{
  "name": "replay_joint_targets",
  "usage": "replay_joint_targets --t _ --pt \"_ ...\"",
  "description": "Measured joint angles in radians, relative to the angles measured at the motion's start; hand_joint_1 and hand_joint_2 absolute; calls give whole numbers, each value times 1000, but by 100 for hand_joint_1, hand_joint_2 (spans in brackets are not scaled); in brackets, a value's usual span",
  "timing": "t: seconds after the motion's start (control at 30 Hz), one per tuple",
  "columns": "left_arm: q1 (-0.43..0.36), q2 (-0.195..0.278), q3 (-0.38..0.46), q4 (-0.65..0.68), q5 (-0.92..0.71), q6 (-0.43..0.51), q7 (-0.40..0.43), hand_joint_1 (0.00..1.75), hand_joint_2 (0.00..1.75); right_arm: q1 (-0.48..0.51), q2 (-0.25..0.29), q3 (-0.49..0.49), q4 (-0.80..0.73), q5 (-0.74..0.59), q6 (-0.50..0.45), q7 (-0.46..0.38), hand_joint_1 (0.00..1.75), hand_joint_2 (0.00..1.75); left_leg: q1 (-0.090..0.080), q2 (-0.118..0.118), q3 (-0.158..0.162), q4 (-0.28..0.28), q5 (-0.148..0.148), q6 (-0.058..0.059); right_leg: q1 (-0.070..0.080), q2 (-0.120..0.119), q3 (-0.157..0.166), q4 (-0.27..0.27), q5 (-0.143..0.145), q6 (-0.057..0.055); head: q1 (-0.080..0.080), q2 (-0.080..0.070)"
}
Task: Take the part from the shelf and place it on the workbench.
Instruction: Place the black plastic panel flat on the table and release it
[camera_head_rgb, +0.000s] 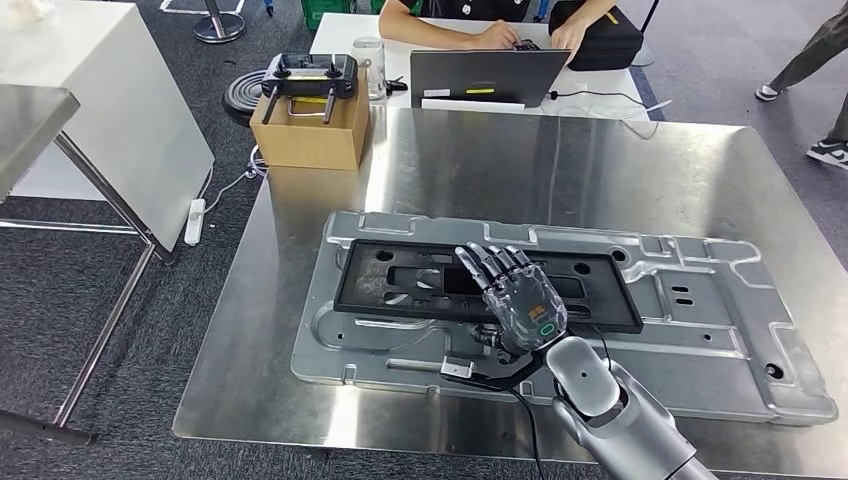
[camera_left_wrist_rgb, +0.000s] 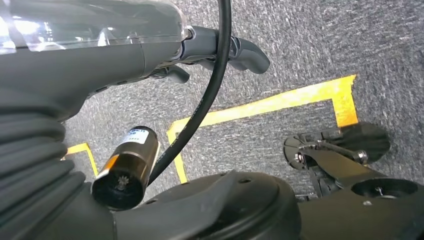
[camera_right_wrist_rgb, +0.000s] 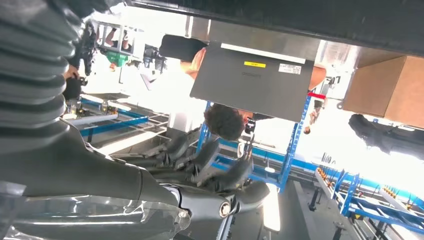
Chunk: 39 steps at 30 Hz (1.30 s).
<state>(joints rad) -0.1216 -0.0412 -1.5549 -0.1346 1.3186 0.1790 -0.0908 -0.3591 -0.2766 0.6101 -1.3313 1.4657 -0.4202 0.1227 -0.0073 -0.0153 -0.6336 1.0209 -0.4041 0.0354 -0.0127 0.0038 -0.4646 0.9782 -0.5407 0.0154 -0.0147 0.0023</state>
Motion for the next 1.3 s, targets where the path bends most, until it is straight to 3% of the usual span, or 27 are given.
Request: replay_joint_targets --t 0.2,0.33,0.4,0.47,0.5,0.53,0.57,0.67,0.73,0.83,0.87,0.93,1.0,1.03,1.07,1.1,1.17,1.2,1.23,1.3 --pt "0 0 0 0 0 -7 -1 0 0 0 0 0 0 -6 1 0 0 0 0 0 3 0 0 0 1 0 3 0 -1 2 0 0" --pt "0 0 0 0 -1 -7 0 0 0 -1 0 -1 -1 -8 1 -1 0 0 0 1 12 -14 4 17 -3 1 10 -8 0 20 0 0" --pt "-1 -1 0 0 -1 -10 1 0 0 -4 0 -2 -3 -10 1 -1 0 0 7 6 20 -32 14 24 -1 1 -14 50 -40 20 0 0" --pt "-1 -1 0 0 0 -13 1 0 0 -4 0 -3 -2 -13 2 -2 0 0 7 9 19 -35 17 27 -3 1 -80 182 -106 19 0 0" --pt "-1 -1 0 0 0 -15 1 0 0 -1 0 -3 -2 -15 2 -3 0 0 7 9 16 -33 18 26 -3 1 -113 243 -127 21 0 0" --pt "-1 -1 0 0 1 -16 1 0 0 0 0 -3 -1 -16 3 -5 0 0 7 9 14 -30 18 26 -5 1 -133 275 -127 23 0 0" --pt "-1 -2 0 0 1 -16 1 0 0 1 0 -3 -1 -18 4 -7 0 0 8 9 12 -26 18 25 -8 0 -135 269 -107 25 0 0" --pt "-2 -5 0 0 1 -17 1 0 0 -4 0 -3 -1 -21 5 -10 0 0 10 7 0 -6 17 11 -16 0 -68 98 -3 27 0 0" --pt "-2 -5 0 0 1 -17 1 0 0 -6 0 -3 -1 -23 5 -10 0 0 9 5 -9 5 20 -5 -13 4 -54 46 21 20 0 0" --pt "0 -6 0 0 1 -18 1 0 0 -8 0 -3 -2 -26 7 -12 0 0 11 2 -19 5 30 -29 -9 4 -70 50 38 -5 0 0" --pt "1 -6 0 0 1 -18 1 0 0 -10 0 -3 -2 -27 7 -13 0 0 12 3 -27 17 16 -35 -10 2 -76 49 47 -14 -1 0" --pt "0 -6 0 0 1 -19 0 0 0 -13 1 -3 -2 -28 8 -16 0 0 16 6 -60 102 -58 -45 -13 -2 -94 46 64 -26 -1 0" --pt "-1 -6 0 0 1 -19 0 0 0 -13 1 -3 -1 -29 9 -19 0 0 19 8 -99 233 -143 -53 -11 -5 -116 48 79 -30 -1 0" --pt "0 -6 0 0 1 -20 0 0 0 -13 1 -3 0 -29 9 -19 0 0 19 9 -102 273 -164 -54 -10 -6 -127 49 86 -29 -1 0" --pt "0 -6 0 0 1 -20 0 0 0 -13 1 -3 1 -29 10 -20 0 0 19 9 -88 277 -167 -54 -10 -8 -137 50 92 -28 -1 0" --pt "-1 -6 0 0 1 -20 0 0 0 -13 1 -3 2 -29 10 -20 0 0 19 9 -50 236 -152 -52 -10 -8 -146 52 98 -26 -1 0" --pt "-3 -6 0 0 1 -19 0 0 0 -15 1 -3 3 -30 10 -20 0 0 18 8 55 90 -115 -44 -9 -9 -157 54 109 -19 -1 0" --pt "-4 -6 0 0 1 -19 0 0 0 -17 1 -3 4 -30 10 -20 0 0 15 8 93 30 -102 -39 -8 -9 -160 55 114 -14 -1 0" --pt "-6 -6 0 0 1 -19 0 0 0 -18 1 -3 4 -31 10 -20 0 0 12 8 110 -2 -97 -34 -8 -9 -162 55 119 -8 -1 0" --pt "-6 -6 0 0 1 -19 0 0 0 -20 1 -3 4 -31 10 -20 0 0 7 7 107 -10 -90 -23 -8 -9 -163 51 130 7 0 0"
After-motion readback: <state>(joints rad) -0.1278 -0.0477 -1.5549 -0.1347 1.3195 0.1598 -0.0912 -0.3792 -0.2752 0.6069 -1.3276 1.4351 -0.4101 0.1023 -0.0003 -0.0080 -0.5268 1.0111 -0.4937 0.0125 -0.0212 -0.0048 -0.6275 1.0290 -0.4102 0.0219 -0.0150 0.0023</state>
